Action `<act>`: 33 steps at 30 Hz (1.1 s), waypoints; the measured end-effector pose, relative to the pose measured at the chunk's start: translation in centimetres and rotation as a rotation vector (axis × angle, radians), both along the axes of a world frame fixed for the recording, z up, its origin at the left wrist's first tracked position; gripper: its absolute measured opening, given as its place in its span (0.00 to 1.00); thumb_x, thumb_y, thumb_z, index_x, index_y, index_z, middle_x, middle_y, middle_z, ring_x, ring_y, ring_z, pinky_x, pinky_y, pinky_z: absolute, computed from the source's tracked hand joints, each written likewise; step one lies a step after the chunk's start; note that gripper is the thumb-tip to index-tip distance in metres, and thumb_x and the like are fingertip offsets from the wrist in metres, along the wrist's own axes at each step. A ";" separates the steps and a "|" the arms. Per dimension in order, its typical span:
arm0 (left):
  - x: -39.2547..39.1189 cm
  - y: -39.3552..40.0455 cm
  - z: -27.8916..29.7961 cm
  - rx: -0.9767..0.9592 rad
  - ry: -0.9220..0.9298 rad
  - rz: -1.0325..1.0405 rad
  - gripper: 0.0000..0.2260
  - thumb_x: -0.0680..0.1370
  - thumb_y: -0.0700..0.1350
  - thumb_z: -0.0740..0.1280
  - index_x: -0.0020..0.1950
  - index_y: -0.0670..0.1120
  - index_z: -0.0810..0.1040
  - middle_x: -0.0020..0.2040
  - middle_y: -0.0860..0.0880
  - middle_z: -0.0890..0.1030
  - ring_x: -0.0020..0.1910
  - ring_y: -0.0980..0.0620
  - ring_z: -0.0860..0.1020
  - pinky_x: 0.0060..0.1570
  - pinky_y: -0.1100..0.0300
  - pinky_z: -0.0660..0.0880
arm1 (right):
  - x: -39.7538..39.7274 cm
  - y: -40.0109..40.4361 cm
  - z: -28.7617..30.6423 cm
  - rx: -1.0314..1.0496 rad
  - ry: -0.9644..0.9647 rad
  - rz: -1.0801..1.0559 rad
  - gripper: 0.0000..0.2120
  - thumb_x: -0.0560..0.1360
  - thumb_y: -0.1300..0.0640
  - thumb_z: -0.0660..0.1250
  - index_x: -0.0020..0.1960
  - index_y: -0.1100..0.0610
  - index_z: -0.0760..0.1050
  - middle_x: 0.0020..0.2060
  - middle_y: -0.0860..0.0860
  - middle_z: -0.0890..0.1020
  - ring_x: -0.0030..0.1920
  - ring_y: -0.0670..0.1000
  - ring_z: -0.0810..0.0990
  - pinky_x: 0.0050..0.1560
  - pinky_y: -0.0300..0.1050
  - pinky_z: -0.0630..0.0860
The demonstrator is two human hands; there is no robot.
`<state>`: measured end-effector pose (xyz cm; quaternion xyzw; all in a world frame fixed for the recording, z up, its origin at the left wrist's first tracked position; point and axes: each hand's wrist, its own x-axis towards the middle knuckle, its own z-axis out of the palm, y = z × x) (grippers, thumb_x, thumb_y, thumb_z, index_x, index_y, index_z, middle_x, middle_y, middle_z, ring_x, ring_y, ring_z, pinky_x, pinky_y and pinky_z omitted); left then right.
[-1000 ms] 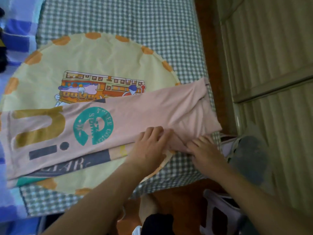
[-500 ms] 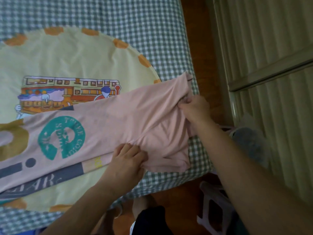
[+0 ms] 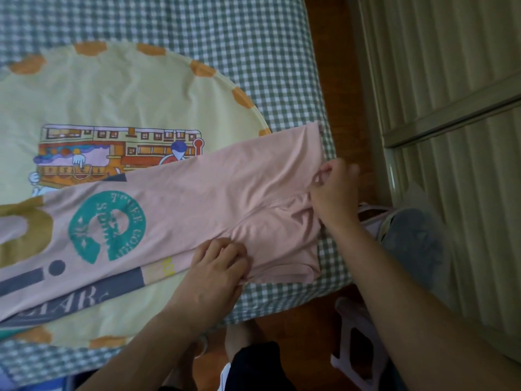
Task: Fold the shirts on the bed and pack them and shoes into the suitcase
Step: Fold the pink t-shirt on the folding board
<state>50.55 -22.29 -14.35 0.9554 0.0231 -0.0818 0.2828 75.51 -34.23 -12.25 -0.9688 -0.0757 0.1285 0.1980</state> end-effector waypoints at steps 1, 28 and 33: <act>0.0 0.2 0.1 -0.015 -0.009 -0.015 0.16 0.70 0.50 0.74 0.57 0.51 0.78 0.61 0.52 0.77 0.62 0.44 0.75 0.61 0.49 0.70 | -0.3 -0.5 0.2 -0.013 -0.063 0.127 0.09 0.76 0.63 0.66 0.55 0.53 0.73 0.55 0.49 0.69 0.49 0.48 0.73 0.52 0.41 0.73; 4.2 3.6 0.4 -1.008 0.284 1.500 0.09 0.78 0.44 0.71 0.46 0.39 0.77 0.39 0.42 0.79 0.39 0.46 0.76 0.41 0.52 0.71 | 1.6 -0.9 -1.1 0.082 0.314 0.358 0.13 0.83 0.55 0.63 0.39 0.52 0.75 0.36 0.48 0.78 0.38 0.47 0.75 0.38 0.44 0.67; 4.4 3.5 0.3 -0.938 0.264 1.471 0.10 0.82 0.46 0.64 0.44 0.42 0.74 0.37 0.44 0.76 0.38 0.48 0.74 0.41 0.52 0.70 | 1.3 -2.4 -0.6 -0.116 0.064 0.477 0.10 0.80 0.57 0.61 0.42 0.57 0.76 0.42 0.52 0.76 0.46 0.53 0.73 0.45 0.49 0.67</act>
